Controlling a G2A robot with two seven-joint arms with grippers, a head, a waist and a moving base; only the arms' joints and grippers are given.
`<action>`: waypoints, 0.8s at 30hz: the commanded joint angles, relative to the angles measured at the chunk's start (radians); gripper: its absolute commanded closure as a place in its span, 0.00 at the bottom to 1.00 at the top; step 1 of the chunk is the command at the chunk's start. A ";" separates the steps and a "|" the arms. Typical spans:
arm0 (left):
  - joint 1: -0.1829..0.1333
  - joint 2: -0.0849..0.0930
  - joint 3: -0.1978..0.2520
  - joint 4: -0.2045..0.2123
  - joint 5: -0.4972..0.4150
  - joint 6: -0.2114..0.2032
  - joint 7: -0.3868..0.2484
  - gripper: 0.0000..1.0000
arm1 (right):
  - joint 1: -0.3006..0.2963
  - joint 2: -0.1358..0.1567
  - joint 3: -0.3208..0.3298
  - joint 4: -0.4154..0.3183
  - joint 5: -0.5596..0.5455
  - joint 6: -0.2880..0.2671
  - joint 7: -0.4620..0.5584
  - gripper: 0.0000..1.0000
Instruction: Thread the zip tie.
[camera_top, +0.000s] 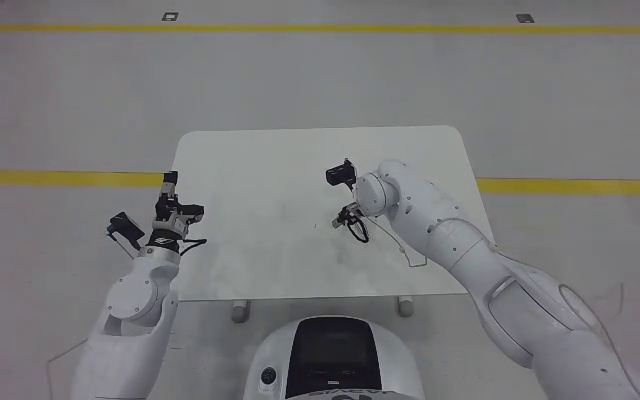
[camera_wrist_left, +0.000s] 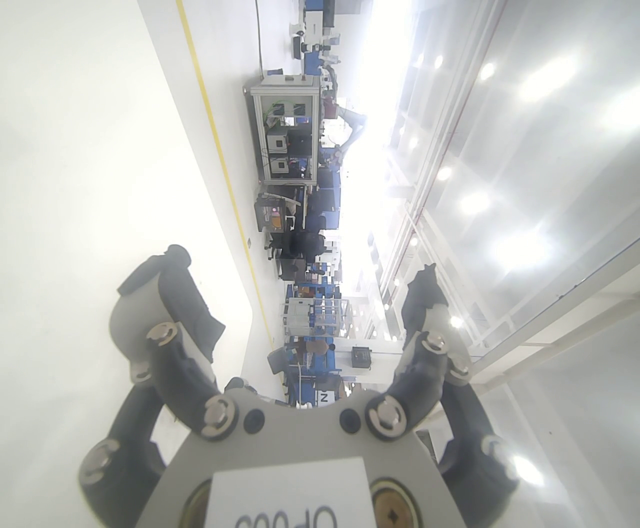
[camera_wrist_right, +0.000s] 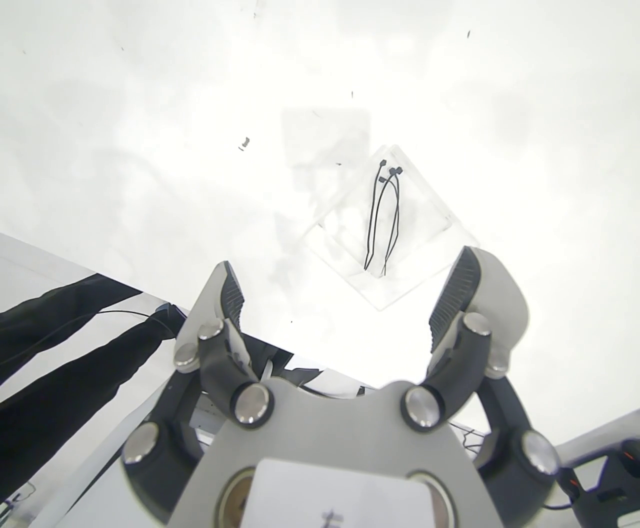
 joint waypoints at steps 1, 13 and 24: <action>0.000 0.000 0.000 0.000 0.000 0.000 0.000 0.00 | -0.006 0.001 0.001 -0.002 -0.009 -0.001 -0.021 0.00; 0.000 0.000 0.000 0.000 0.000 0.000 0.000 0.00 | 0.000 -0.010 0.004 -0.011 -0.079 0.011 -0.009 0.55; 0.000 0.000 0.000 0.000 0.000 0.000 0.000 0.00 | -0.005 -0.030 0.009 0.050 -0.090 0.006 -0.023 0.94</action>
